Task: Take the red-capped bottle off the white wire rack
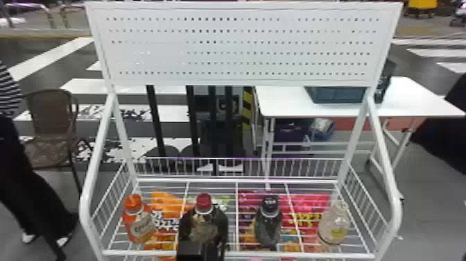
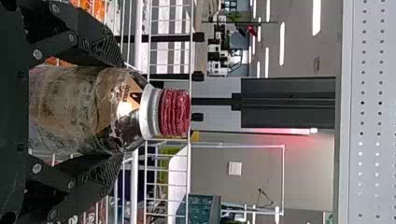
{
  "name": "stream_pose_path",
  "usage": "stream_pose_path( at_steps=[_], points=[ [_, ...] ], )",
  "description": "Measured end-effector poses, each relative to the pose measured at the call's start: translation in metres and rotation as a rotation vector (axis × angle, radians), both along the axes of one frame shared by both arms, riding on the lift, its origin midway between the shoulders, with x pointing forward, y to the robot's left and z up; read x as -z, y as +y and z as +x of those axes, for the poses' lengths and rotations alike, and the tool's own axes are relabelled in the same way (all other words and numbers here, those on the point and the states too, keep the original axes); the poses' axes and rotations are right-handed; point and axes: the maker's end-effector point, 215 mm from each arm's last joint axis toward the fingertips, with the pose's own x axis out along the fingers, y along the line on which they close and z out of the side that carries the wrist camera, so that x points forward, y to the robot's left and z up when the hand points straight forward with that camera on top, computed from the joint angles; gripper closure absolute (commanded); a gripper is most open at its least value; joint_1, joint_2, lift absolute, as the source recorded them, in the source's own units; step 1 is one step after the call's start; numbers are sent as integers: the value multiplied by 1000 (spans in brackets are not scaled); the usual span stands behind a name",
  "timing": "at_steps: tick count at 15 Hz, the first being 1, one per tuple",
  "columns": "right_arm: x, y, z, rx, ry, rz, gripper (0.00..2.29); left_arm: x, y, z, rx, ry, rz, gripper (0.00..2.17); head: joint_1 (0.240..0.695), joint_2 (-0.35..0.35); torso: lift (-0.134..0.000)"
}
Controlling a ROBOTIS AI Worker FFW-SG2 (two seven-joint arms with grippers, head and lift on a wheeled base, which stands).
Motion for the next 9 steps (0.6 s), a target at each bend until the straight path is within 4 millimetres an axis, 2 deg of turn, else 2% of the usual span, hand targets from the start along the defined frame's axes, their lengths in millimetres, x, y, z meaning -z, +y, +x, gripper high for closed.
stream_pose_path(
  at_steps=[4,7,9],
  points=[
    [0,2,2,-3,1,3,171,-6,-3,-10,25,-2,-16,1420,499,0,0],
    [2,2,2,-2,7,3,171,-21,-7,-22,42,26,21,1420,499,0,0],
    [3,2,3,-5,8,3,171,-37,6,-32,35,73,78,1420,499,0,0]
  ],
)
